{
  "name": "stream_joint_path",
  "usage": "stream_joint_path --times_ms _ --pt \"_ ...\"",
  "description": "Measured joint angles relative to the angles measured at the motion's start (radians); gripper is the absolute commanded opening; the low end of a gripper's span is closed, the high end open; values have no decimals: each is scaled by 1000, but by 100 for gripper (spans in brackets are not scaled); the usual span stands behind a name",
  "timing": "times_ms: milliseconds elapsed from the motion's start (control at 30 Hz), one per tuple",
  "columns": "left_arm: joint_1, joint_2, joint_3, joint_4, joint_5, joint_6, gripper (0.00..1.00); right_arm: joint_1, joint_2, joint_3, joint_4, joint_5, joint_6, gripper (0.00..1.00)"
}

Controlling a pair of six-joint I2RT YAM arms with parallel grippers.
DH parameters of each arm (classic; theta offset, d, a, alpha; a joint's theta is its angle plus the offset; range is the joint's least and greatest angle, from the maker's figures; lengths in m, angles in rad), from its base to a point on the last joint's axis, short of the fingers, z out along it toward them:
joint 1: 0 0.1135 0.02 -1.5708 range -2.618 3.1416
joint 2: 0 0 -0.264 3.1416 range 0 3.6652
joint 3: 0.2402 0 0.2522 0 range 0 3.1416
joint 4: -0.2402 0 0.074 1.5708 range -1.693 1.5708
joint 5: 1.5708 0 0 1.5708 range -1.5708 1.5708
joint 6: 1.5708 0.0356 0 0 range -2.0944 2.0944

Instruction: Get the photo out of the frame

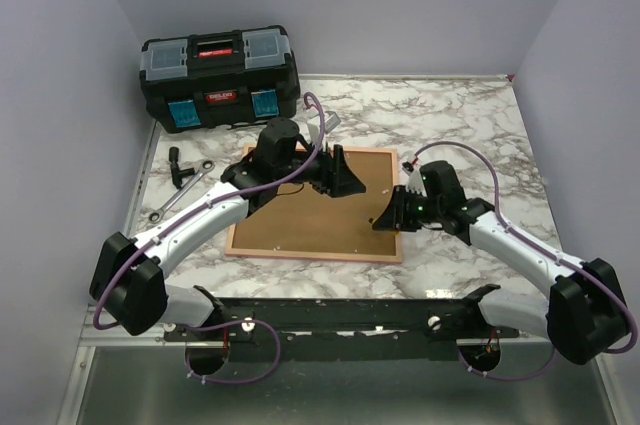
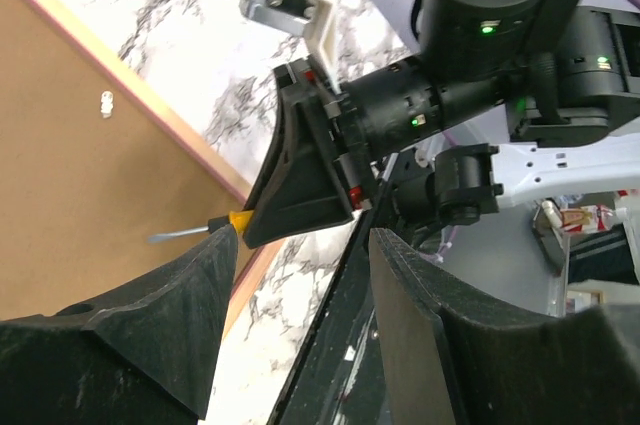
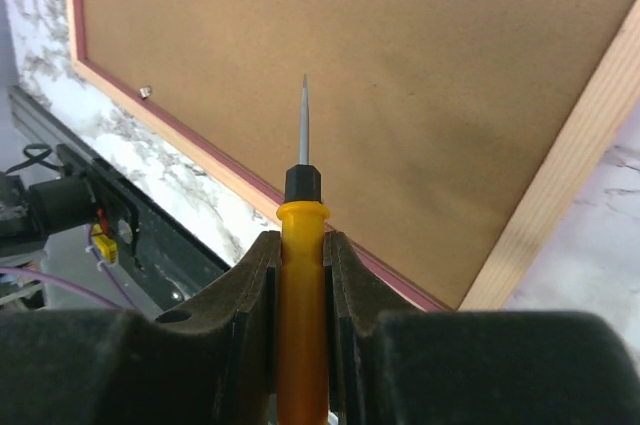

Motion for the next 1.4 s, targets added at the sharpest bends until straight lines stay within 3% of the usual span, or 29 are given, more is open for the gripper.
stream_joint_path --times_ms 200,333,533,800,1067,1200,1400 --pt "11 3 -3 -55 -29 8 56 0 -18 -77 162 -85 70 1" --pt "81 47 -7 -40 -2 -80 54 0 -26 -109 299 -121 138 1" --pt "187 164 -95 85 103 -283 54 0 -30 -113 453 -123 208 0" --pt "191 190 -154 196 185 -445 55 5 26 -112 613 -122 273 1" --pt "230 277 -256 455 256 -673 56 100 63 -100 696 -59 289 1" --pt "234 316 -298 549 274 -768 48 178 105 -65 715 2 282 1" --pt "234 326 -312 653 291 -846 14 254 161 -30 720 105 247 1"
